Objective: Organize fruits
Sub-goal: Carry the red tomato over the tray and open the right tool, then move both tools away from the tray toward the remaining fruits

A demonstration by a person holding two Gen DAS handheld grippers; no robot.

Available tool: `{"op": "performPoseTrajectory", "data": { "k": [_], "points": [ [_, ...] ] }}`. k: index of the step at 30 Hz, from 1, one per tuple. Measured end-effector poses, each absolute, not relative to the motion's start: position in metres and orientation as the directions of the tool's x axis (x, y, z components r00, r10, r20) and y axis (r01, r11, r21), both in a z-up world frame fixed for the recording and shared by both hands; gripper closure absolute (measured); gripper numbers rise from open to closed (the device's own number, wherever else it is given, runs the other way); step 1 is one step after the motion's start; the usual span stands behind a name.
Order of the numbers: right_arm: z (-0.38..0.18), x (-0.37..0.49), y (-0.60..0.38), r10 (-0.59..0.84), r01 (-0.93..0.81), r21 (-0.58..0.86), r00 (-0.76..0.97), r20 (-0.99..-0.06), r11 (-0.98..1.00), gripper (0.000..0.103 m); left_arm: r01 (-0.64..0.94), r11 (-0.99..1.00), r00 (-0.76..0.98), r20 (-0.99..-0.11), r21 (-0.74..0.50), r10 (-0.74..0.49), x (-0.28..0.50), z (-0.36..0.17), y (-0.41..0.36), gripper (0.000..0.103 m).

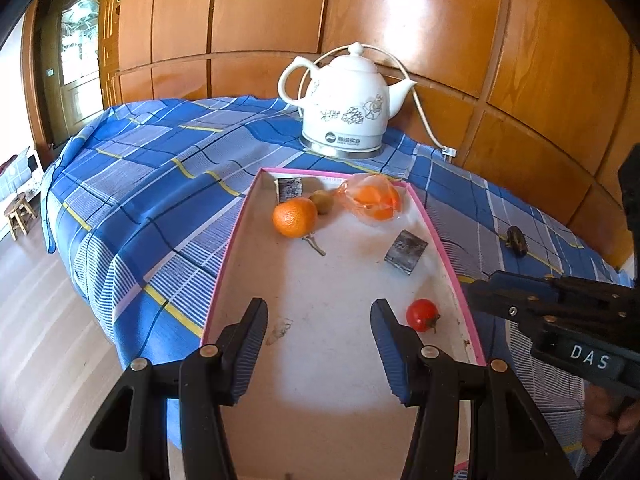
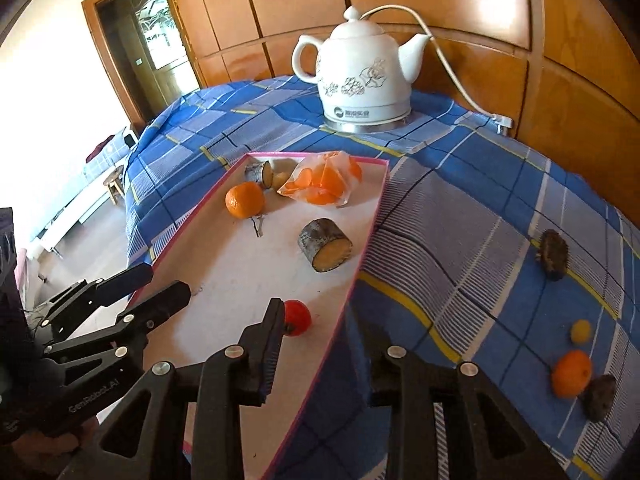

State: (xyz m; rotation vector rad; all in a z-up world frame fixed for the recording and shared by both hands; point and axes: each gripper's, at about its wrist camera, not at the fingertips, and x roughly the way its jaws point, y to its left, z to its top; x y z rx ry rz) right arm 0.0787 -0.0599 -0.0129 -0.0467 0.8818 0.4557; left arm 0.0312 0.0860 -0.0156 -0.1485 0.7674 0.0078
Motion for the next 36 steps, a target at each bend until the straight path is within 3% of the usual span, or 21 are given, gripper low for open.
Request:
{"op": "performPoseTrajectory", "data": {
  "k": [36],
  "points": [
    [0.000,0.048,-0.117,0.238,-0.338,0.025,0.606,-0.759,0.941,0.071,0.033,0.995,0.732,-0.675,-0.099,-0.091,0.021,-0.006,0.061,0.049]
  ]
}}
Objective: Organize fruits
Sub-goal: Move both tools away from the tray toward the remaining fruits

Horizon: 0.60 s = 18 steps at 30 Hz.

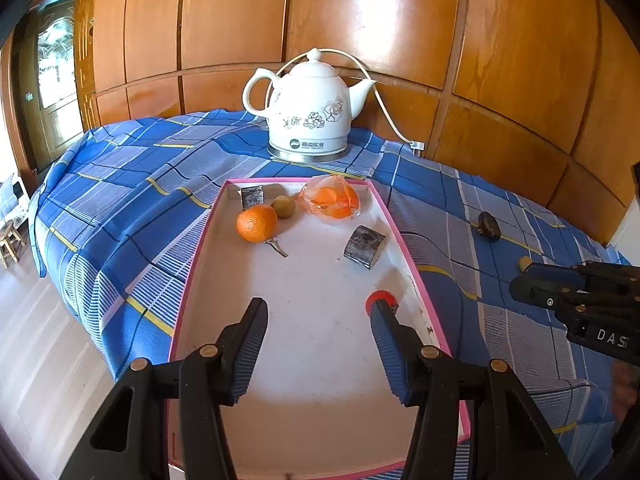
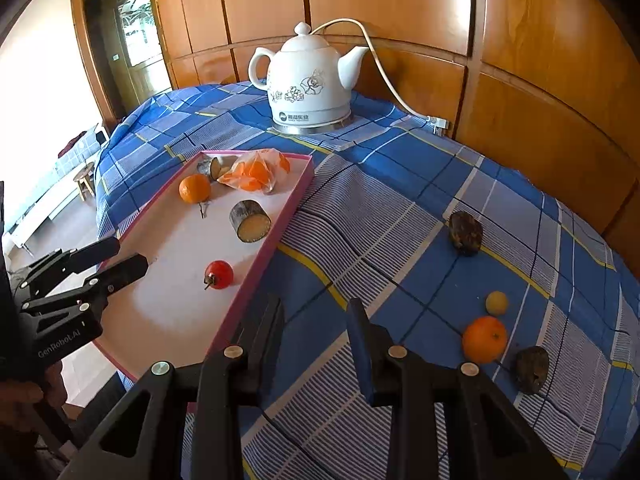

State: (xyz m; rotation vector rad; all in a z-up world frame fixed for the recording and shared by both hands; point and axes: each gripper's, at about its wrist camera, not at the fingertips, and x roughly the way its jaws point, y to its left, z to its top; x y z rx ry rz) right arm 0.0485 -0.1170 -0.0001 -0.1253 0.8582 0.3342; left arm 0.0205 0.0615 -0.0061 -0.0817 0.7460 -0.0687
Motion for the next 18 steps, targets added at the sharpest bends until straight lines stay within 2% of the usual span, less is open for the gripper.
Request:
{"op": "performPoseTrajectory", "data": {
  "k": [18],
  "points": [
    [0.012,0.035,-0.137,0.142,-0.372,-0.150,0.650,-0.746,0.916,0.071,0.089,0.994,0.727,-0.679,-0.059,-0.105,0.018,-0.005,0.042,0.049]
  ]
}}
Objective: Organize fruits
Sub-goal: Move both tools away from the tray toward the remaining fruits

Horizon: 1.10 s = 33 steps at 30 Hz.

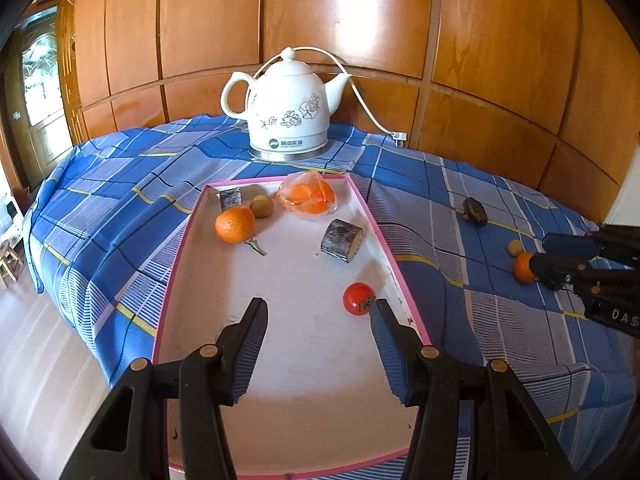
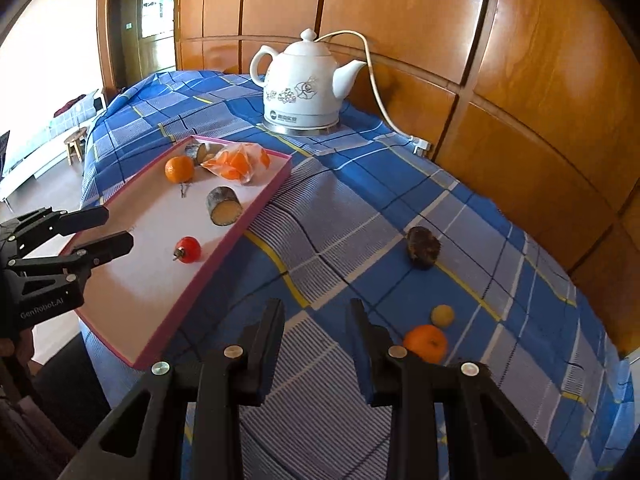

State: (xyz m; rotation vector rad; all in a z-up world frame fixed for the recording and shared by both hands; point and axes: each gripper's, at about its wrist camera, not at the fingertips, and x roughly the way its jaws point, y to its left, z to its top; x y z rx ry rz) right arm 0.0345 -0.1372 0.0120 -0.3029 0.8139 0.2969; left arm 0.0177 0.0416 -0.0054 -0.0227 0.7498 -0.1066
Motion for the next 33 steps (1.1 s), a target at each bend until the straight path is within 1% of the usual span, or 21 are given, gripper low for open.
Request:
{"op": "performPoseTrajectory", "data": {
  "k": [12,23,26,28,33],
  "points": [
    [0.024,0.037,-0.186,0.067,-0.305,-0.193,0.671,-0.738,0.933,0.071,0.140,0.990,0.724,-0.679,-0.026,-0.121,0.017,-0.002,0.023,0.049],
    [0.027,0.049,-0.275,-0.064,-0.124,-0.199,0.679,-0.732,0.972,0.071,0.188,0.982,0.714,-0.687,0.007,-0.132,0.019,0.000,0.002,0.049],
    [0.020,0.052,-0.304,-0.094,-0.038,-0.161,0.673,-0.734,0.986,0.071,0.211,0.977,0.708,-0.691,0.015,-0.143,0.020,0.001,-0.007,0.049],
    [0.015,0.053,-0.323,-0.092,0.022,-0.103,0.662,-0.744,0.994,0.071,0.232,0.973,0.703,-0.694,0.019,-0.154,0.021,0.001,-0.014,0.049],
    [0.012,0.058,-0.348,-0.125,0.122,-0.061,0.629,-0.767,0.991,0.071,0.269,0.963,0.684,-0.707,0.014,-0.180,0.022,-0.001,-0.029,0.049]
  ]
}}
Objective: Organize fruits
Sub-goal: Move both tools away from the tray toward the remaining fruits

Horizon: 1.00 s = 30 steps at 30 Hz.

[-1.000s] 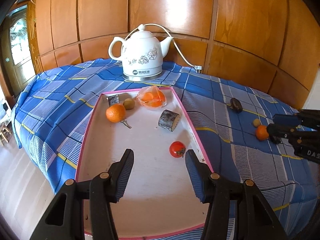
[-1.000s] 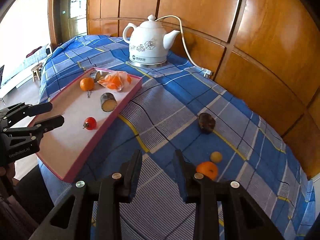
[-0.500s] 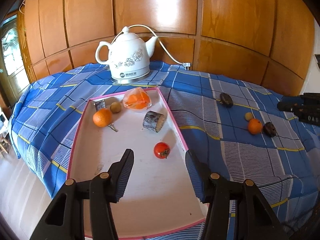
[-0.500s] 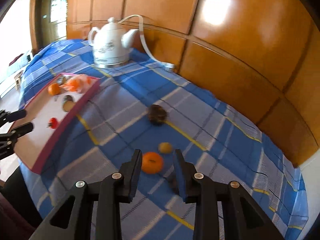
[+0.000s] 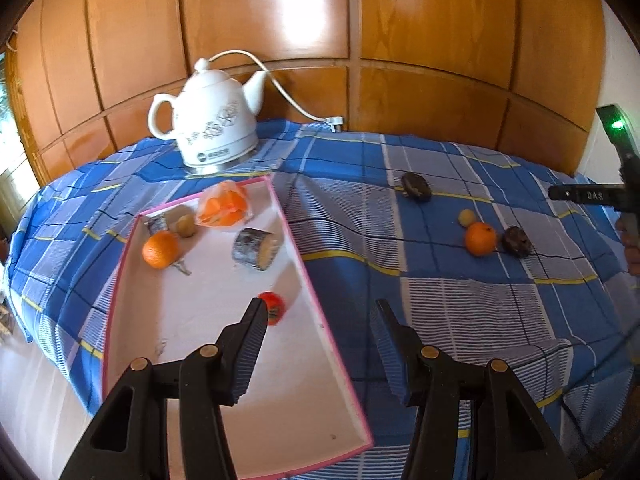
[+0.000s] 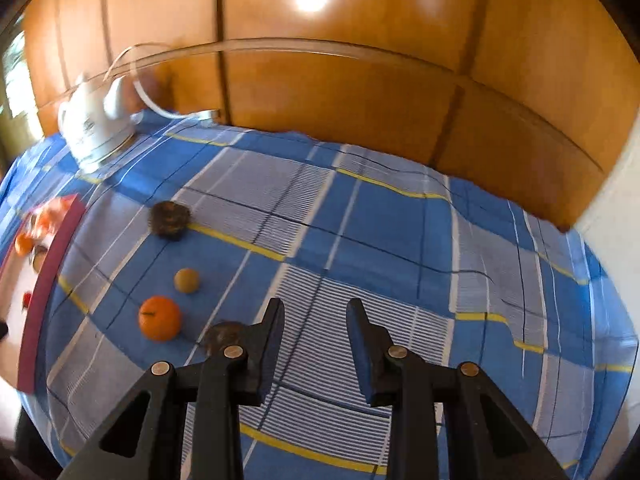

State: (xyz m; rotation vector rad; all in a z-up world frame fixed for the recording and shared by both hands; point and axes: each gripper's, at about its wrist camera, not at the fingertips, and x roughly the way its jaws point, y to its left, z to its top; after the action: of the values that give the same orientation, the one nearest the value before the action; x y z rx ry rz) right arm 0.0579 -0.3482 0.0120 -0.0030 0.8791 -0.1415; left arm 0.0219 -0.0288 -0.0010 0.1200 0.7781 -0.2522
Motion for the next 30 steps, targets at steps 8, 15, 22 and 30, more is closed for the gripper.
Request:
{"op": "performPoseTrajectory", "data": {
  "k": [8,15,22,30],
  "points": [
    [0.012,0.058,-0.365,-0.125,0.198,-0.003,0.606,-0.786,0.980,0.071,0.382,0.924,0.625,-0.736,-0.003,-0.260,0.023,-0.003,-0.063,0.048],
    [0.012,0.057,-0.362,-0.109,0.189,0.009,0.604,-0.789,0.982,0.071,0.470,0.878,0.539,-0.758,-0.093,-0.368,0.038,-0.002,-0.096,0.048],
    [0.015,0.057,-0.361,-0.078,0.179,0.043,0.615,-0.785,0.983,0.071,0.513,0.842,0.466,-0.768,-0.169,-0.439,0.065,-0.005,-0.133,0.047],
    [0.015,0.058,-0.363,-0.068,0.192,0.064,0.611,-0.788,0.979,0.071,0.546,0.824,0.436,-0.787,-0.154,-0.436,0.091,-0.017,-0.179,0.040]
  ]
}}
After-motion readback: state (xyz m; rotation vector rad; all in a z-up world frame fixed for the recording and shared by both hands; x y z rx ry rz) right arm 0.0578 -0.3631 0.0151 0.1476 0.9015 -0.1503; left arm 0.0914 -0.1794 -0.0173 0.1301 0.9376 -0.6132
